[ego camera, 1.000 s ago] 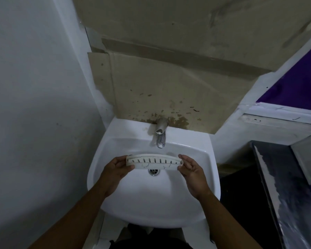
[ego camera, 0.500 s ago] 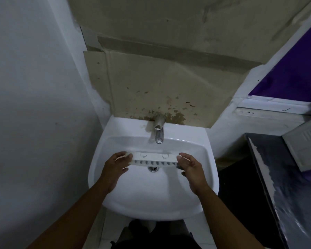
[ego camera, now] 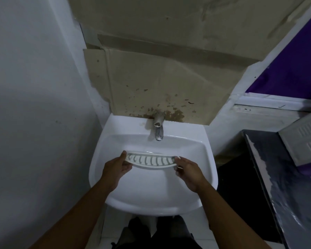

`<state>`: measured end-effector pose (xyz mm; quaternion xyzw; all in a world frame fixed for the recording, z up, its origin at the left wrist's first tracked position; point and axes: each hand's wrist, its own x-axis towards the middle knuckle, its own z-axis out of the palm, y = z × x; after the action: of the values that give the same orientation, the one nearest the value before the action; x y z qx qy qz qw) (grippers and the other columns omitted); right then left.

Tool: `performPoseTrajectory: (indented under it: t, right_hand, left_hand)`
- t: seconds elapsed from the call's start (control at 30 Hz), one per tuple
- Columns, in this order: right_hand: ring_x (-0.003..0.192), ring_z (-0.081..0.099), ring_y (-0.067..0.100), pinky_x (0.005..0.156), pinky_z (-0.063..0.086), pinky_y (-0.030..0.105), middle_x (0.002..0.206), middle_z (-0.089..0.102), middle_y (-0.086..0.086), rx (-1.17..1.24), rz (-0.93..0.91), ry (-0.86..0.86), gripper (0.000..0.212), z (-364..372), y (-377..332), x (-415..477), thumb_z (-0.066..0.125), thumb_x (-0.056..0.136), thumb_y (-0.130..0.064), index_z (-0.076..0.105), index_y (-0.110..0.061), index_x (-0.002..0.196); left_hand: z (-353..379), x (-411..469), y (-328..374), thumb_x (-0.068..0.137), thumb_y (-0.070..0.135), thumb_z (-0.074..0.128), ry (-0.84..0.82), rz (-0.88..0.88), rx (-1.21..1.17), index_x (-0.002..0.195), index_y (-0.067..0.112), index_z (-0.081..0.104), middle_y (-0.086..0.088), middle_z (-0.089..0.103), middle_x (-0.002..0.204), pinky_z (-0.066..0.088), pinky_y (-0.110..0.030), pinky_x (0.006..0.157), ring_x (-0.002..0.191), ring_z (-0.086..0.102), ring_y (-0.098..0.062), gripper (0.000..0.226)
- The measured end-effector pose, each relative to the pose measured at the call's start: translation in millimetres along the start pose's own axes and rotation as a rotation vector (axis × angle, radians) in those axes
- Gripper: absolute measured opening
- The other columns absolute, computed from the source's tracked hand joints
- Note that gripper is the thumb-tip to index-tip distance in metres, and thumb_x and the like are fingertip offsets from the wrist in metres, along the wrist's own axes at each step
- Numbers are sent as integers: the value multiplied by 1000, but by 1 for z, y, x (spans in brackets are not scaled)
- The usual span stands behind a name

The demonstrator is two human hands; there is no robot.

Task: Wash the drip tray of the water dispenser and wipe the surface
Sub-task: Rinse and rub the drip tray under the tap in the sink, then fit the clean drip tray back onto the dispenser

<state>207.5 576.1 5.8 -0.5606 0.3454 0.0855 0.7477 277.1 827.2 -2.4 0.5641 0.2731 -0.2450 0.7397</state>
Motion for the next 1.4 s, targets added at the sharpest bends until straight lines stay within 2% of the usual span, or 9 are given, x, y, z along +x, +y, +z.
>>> performPoseTrajectory:
  t: [0.13, 0.27, 0.5, 0.6, 0.77, 0.93, 1.13, 1.27, 1.4]
  right_hand:
    - [69, 55, 15, 69, 51, 26, 80, 61, 8, -13, 13, -29, 20, -12, 8, 0, 68, 88, -7, 71, -3, 107]
    - [89, 63, 11, 83, 47, 29, 94, 68, -3, -210, -59, 204, 38, -21, 9, -3, 79, 79, -34, 60, -24, 111]
    - [86, 67, 12, 80, 53, 30, 89, 74, -5, -289, -200, 347, 32, -56, 12, -19, 78, 74, -49, 77, -20, 88]
    - [82, 66, 16, 76, 53, 33, 83, 73, -1, -248, -246, 355, 26, -80, 12, -36, 77, 75, -46, 73, -20, 80]
    - [81, 71, 20, 68, 54, 32, 92, 75, 10, 17, -201, 362, 32, -140, 18, -73, 76, 80, -34, 67, -9, 98]
    - [75, 64, 18, 75, 54, 35, 85, 70, 13, 138, -236, 455, 21, -221, 27, -131, 67, 90, -23, 66, -4, 99]
    - [73, 64, 20, 72, 54, 35, 85, 71, 14, 239, -226, 587, 12, -326, 51, -212, 64, 92, -15, 66, -4, 96]
    - [58, 62, 16, 54, 50, 28, 70, 68, 10, 291, -198, 667, 8, -392, 74, -260, 64, 90, -10, 64, -10, 82]
    - [66, 63, 15, 60, 49, 24, 75, 66, 7, 352, -182, 714, 4, -440, 89, -294, 61, 89, -5, 62, -8, 86]
  left_hand:
    - [-5, 2, -5, 91, 24, 62, -21, -40, 36, 104, -2, 61, -22, 67, 102, 52, -40, 88, 97, 67, -32, 29]
    - [-2, -1, -13, 90, 30, 63, -8, -27, 157, 113, 7, 61, -14, 66, 108, 51, -41, 87, 101, 64, -26, 33]
    - [36, -21, -22, 86, 21, 68, 25, 157, 372, 103, 13, 68, -3, 66, 100, 42, -29, 85, 95, 58, -18, 19]
    - [57, -32, -30, 85, 18, 69, 13, 211, 373, 100, 12, 68, -9, 67, 106, 43, -31, 83, 99, 59, -21, 15]
    - [111, -61, -56, 86, 22, 68, -118, 177, 262, 100, 9, 65, -15, 69, 104, 55, -40, 82, 98, 67, -27, 20]
    - [181, -107, -104, 87, 21, 67, -225, 235, 351, 105, 6, 64, -14, 68, 104, 53, -42, 84, 94, 64, -26, 24]
    - [260, -166, -188, 89, 14, 64, -357, 255, 431, 108, 0, 63, -17, 69, 100, 52, -31, 70, 84, 65, -23, 24]
    - [309, -198, -247, 89, 20, 64, -453, 162, 474, 112, 4, 61, -12, 69, 103, 51, -27, 69, 87, 63, -19, 28]
    - [349, -221, -289, 88, 22, 66, -502, 111, 550, 109, 6, 64, -5, 65, 85, 48, -22, 59, 68, 60, -8, 26]
